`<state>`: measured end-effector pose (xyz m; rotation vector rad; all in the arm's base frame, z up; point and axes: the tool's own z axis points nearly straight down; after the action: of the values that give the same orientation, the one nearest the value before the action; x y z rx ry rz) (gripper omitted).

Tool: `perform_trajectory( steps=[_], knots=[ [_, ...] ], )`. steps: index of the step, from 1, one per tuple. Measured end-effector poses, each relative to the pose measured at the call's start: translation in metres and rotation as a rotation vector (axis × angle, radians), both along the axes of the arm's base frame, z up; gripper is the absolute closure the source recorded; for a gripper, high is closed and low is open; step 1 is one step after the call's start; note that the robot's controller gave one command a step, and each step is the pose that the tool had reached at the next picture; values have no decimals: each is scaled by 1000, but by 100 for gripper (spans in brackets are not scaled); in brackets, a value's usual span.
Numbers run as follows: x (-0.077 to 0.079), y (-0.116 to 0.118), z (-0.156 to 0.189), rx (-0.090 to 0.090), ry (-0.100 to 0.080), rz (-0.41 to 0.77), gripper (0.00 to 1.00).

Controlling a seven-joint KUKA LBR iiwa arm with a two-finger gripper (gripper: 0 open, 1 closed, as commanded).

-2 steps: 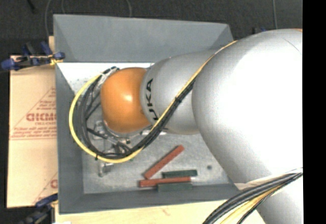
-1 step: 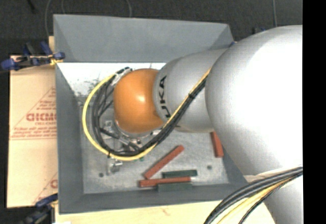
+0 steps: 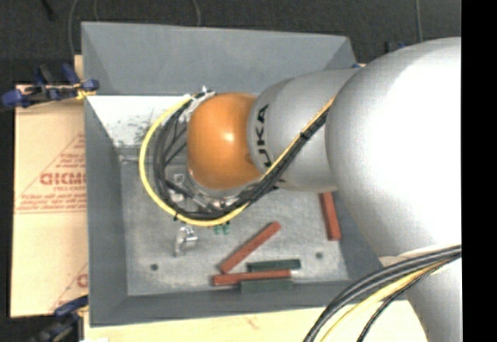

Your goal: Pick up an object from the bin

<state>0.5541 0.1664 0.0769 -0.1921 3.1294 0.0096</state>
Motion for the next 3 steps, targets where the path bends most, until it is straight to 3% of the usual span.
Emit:
perform_trajectory(
  steps=[1,2,3],
  knots=[
    [6,-4,0,1,0,-6,0],
    [44,-1,-1,-9,3,25,0],
    [66,-15,0,3,-4,26,0]
  ],
)
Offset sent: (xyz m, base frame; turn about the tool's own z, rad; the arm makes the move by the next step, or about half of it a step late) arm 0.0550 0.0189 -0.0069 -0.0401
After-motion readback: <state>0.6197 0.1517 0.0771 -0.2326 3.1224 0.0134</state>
